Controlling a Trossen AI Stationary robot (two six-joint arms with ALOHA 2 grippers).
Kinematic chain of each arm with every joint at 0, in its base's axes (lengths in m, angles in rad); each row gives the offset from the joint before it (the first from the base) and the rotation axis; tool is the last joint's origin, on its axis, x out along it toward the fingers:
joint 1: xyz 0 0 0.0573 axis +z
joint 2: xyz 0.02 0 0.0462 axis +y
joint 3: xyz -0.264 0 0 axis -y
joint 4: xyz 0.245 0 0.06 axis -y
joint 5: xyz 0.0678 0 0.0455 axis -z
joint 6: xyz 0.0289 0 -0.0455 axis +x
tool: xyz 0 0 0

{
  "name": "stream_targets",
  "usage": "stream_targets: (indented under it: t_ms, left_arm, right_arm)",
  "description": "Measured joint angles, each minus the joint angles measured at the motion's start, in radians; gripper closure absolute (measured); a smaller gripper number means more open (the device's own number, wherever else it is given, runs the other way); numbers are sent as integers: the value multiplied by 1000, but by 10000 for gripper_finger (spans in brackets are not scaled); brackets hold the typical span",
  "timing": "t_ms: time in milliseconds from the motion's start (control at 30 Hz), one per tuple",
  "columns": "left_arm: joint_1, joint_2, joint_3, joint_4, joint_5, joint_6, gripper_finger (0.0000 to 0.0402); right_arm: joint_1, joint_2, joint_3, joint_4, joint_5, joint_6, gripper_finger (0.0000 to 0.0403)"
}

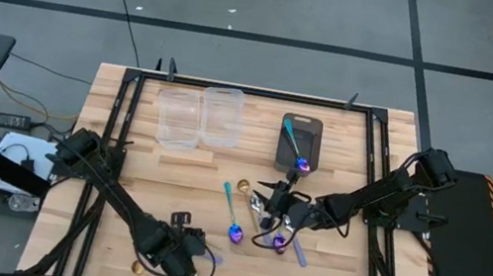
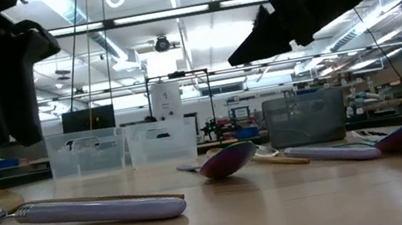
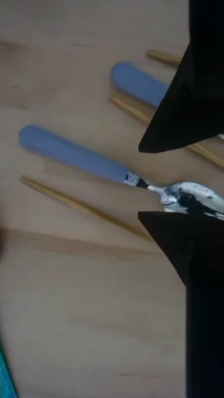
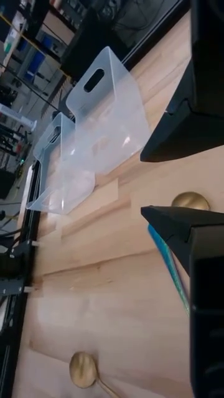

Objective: Sort silverware by color (type)
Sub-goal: Put the purple spoon into the left transparent bin

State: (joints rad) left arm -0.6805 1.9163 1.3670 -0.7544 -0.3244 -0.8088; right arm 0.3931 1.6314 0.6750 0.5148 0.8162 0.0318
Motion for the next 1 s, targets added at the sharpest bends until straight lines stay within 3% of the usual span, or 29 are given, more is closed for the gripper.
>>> stream_targets:
  t_ms: [267, 1000]
  left_arm:
    - [4, 38, 0, 62, -18, 54, 190]
    - [20, 134, 4, 91, 43, 153, 219]
  right_arm:
    - [0, 0, -7, -9, 1, 14, 268]
    - [-2, 0, -10, -23, -6, 48, 268]
